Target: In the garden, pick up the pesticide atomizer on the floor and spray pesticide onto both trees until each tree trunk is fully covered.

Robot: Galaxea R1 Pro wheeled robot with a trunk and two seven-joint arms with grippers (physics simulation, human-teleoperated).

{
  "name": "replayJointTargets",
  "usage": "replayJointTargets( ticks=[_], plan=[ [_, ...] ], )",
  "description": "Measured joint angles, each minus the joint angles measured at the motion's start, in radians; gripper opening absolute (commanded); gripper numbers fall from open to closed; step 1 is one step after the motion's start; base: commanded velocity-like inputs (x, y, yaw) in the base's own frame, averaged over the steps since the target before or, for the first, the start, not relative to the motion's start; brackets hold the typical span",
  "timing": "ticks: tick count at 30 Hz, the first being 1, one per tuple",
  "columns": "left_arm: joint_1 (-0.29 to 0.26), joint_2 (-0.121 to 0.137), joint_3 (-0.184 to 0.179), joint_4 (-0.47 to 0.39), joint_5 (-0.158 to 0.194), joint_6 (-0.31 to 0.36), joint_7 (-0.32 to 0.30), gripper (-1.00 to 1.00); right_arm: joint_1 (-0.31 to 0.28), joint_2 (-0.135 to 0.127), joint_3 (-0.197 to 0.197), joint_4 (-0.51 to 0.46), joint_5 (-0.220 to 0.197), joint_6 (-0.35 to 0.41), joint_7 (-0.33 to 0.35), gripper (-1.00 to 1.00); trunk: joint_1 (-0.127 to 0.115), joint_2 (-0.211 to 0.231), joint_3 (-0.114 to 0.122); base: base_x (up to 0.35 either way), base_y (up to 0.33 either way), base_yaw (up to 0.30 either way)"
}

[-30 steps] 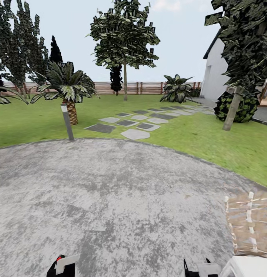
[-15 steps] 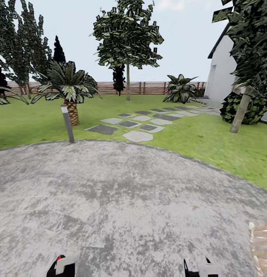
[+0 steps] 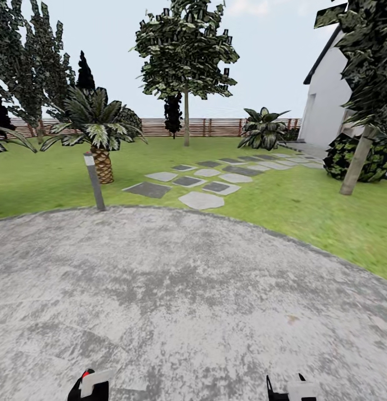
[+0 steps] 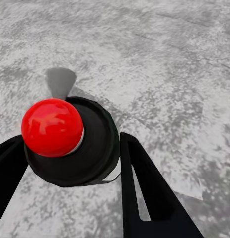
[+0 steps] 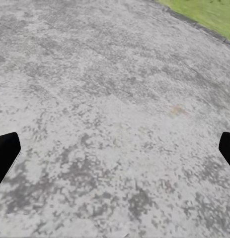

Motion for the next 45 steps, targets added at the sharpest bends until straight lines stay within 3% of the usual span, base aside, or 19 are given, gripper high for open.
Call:
replayJointTargets(
  ticks=[11,45],
  plan=[
    [0.000,0.000,0.000,0.000,0.000,0.000,0.000,-1.00,0.000,0.000,0.000,0.000,0.000,0.000,0.000,1.00,0.000,0.000,0.000,0.340,0.000,0.198],
    [0.000,0.000,0.000,0.001,0.000,0.000,0.000,-1.00,0.000,0.000,-0.001,0.000,0.000,0.000,0.000,1.00,0.000,0.000,0.000,0.340,0.000,0.004]
  ],
)
